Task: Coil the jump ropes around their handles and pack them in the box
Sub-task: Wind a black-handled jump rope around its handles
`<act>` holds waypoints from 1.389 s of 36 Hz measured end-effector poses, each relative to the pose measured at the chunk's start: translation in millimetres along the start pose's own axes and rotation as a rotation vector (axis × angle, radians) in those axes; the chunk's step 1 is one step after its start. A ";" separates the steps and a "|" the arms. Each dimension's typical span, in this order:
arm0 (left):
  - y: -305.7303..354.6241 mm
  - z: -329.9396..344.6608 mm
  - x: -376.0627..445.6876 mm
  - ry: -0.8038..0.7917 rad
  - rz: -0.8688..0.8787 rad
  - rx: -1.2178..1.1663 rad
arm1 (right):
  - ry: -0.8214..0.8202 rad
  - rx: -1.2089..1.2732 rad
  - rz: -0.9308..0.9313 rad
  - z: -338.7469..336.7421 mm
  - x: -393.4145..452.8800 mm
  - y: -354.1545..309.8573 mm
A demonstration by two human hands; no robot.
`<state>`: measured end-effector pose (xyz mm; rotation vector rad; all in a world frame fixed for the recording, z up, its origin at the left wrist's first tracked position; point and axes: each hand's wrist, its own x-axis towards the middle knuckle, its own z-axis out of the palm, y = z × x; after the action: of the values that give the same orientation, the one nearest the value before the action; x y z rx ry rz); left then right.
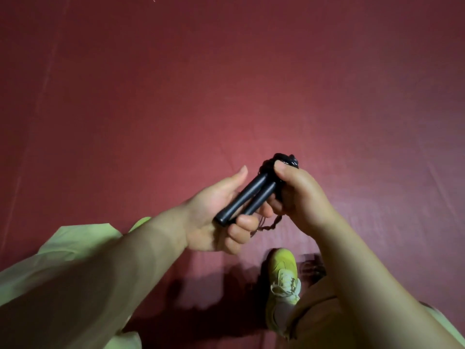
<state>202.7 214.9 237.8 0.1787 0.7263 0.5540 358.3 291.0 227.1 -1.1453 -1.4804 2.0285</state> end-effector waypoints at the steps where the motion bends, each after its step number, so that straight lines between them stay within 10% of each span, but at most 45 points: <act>1: 1.6 -1.1 -0.3 0.006 0.005 -0.012 | 0.006 -0.032 -0.002 0.6 0.3 -1.1; 12: 0.0 -4.6 7.2 0.574 0.173 0.472 | 0.133 -0.247 0.222 5.4 -0.1 2.8; 29: -0.7 -17.8 10.8 0.988 0.220 1.378 | 0.163 -0.191 0.331 16.4 0.1 11.0; 34: 1.5 -14.7 10.4 0.845 0.269 1.201 | 0.273 -0.106 0.272 14.4 2.5 9.9; 43: -3.2 -6.4 -1.9 -0.017 0.032 0.211 | 0.189 0.053 0.088 5.3 2.3 6.0; 50: -8.5 -6.6 3.7 0.007 0.088 -0.065 | 0.035 -0.071 0.057 2.6 2.8 6.6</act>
<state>204.1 209.5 227.9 0.1488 0.7088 0.6619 355.5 288.9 220.2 -1.2581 -1.5307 1.9965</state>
